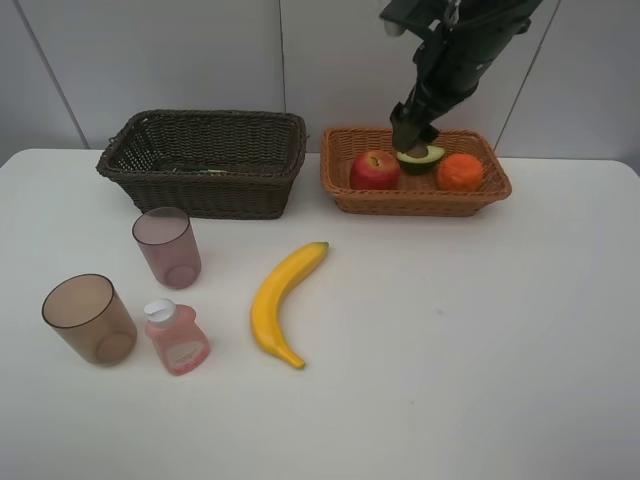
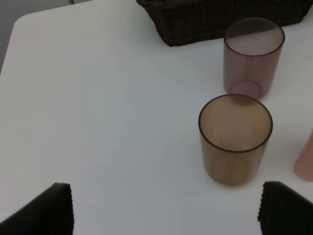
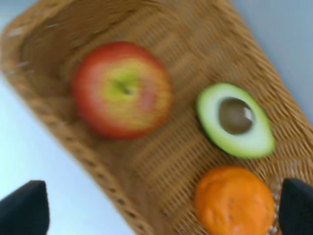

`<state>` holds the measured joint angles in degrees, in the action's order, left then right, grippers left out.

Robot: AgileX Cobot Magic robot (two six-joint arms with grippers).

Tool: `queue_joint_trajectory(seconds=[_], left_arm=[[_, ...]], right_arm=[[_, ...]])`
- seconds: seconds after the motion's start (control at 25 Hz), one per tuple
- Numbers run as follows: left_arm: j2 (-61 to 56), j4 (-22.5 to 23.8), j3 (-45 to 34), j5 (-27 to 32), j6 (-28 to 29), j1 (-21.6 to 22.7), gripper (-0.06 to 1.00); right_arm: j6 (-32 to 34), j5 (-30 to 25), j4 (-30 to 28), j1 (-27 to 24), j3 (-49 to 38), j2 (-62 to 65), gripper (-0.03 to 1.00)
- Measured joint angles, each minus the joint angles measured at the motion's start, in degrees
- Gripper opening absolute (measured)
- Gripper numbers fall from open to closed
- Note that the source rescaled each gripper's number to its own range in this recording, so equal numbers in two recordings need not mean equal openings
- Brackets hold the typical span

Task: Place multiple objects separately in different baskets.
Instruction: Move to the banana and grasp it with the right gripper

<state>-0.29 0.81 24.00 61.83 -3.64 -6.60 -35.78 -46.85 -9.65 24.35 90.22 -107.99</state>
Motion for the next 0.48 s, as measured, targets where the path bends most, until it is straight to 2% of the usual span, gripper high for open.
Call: queue_joint_trajectory(seconds=[0.28, 0.48], left_arm=[[0.0, 0.0, 0.0, 0.0, 0.0, 0.0, 1.0], [0.0, 0.0, 0.0, 0.0, 0.0, 0.0, 1.0]], right_arm=[[-15.6, -2.4, 0.6, 8.0, 0.0, 0.0, 0.99], [-26.1, -3.3, 4.3, 12.7, 0.0, 0.0, 0.99]])
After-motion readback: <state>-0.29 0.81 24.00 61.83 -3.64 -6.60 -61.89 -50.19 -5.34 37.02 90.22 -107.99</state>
